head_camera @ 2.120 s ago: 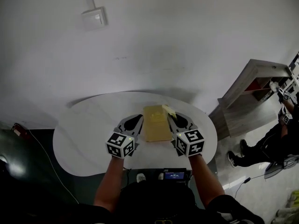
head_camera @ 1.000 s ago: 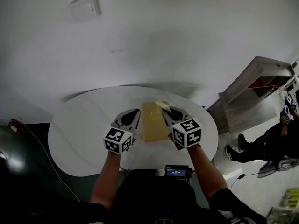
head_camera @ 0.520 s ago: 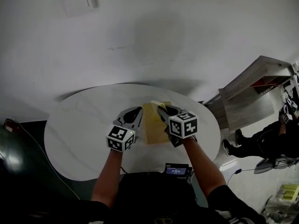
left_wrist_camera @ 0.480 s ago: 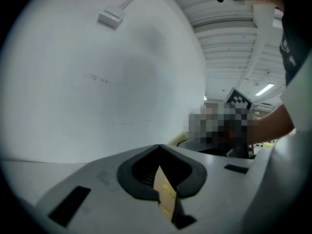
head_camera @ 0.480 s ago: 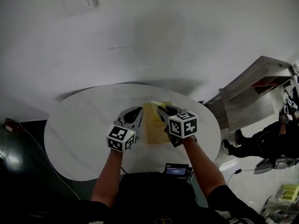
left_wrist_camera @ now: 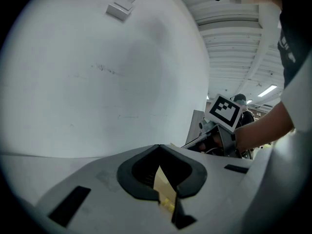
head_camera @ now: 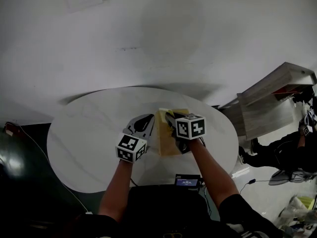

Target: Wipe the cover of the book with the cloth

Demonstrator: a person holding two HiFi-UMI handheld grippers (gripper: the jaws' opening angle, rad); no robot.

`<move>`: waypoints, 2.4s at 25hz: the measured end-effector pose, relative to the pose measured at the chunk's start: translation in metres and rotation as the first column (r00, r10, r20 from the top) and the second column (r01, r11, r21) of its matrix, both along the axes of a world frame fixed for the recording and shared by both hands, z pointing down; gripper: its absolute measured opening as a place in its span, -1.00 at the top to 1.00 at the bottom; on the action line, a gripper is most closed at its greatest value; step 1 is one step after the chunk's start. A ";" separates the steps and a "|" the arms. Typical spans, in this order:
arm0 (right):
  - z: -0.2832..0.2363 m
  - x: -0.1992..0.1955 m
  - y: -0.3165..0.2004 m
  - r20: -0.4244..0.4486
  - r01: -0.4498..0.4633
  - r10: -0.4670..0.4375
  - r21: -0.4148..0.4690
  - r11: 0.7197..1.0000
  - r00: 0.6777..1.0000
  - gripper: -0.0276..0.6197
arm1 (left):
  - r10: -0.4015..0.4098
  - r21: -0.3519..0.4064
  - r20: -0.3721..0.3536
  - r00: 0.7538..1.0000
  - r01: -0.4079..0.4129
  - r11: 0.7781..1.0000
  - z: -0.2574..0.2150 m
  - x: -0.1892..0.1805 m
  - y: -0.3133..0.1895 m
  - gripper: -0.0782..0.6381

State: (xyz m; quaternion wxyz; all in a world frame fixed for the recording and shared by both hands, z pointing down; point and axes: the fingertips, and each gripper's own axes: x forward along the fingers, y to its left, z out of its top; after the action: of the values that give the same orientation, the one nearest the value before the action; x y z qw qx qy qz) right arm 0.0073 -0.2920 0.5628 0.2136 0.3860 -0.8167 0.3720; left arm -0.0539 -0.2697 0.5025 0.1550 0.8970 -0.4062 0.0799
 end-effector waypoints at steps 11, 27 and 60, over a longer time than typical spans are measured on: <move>0.029 -0.008 -0.016 0.019 -0.055 0.058 -0.130 0.990 0.998 0.64 | -0.018 -0.016 -0.009 1.000 0.018 1.000 0.007 -0.007 -0.009 0.76; 0.047 0.001 -0.017 -0.076 -0.041 0.031 -0.135 0.990 0.997 0.64 | -0.026 -0.036 0.001 1.000 0.026 0.999 0.013 -0.011 -0.010 0.76; 0.046 0.089 -0.029 -0.118 -0.170 0.158 -0.105 0.980 0.980 0.64 | -0.014 -0.047 -0.002 1.000 0.014 0.999 0.017 0.000 -0.010 0.76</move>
State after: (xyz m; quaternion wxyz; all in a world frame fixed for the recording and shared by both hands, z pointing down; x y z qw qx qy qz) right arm 0.0968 -0.3206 0.6084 0.2480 0.4589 -0.7465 0.4130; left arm -0.0543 -0.2798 0.5191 0.1770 0.8904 -0.4103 0.0873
